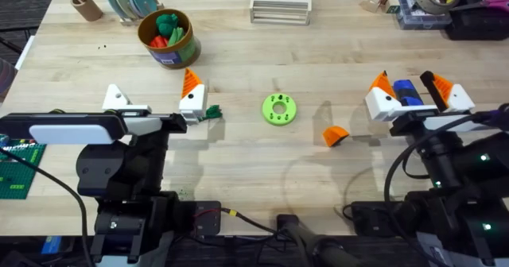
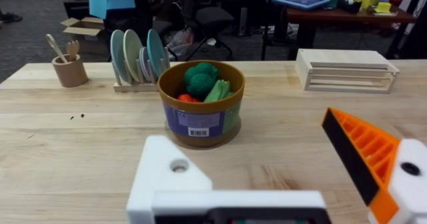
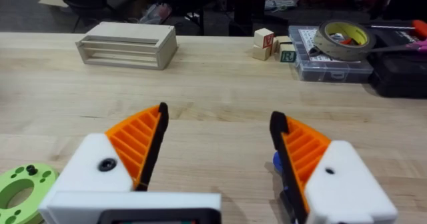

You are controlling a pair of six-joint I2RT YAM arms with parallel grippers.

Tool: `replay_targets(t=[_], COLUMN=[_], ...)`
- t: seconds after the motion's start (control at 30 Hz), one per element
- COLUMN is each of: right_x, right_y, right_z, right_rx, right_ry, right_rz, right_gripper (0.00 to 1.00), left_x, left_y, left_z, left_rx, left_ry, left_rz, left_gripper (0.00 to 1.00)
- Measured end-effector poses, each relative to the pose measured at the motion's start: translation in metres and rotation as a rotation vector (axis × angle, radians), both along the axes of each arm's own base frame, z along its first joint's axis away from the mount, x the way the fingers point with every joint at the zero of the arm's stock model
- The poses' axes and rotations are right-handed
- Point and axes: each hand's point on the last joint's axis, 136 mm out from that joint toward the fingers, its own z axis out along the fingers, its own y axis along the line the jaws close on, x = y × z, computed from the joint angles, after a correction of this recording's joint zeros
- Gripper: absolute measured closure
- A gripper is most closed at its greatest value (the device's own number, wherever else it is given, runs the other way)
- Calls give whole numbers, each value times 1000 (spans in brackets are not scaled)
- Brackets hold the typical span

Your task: Pick up the gripper from the table and insert it into the empty holder that is missing its gripper. Then pick up a screw, insert it into the mounting hole, and use the screwdriver to tighten it. Finally, clean up the table by picking up the vegetable and placing it into the bucket.

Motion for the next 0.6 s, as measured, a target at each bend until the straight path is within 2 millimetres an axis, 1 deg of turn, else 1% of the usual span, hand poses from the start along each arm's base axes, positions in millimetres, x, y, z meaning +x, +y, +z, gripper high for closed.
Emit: replay_targets(t=[0.47, 0.6], right_x=[0, 0], right_y=[0, 0], right_z=[-1, -1], right_rx=[0, 0], right_ry=[6, 6], right_rz=[0, 0], right_gripper=[9, 9], left_x=[0, 0], left_y=[0, 4], left_z=[0, 0], left_rx=[2, 10], left_ry=[0, 0], left_rz=[0, 24], left_gripper=[7, 8])
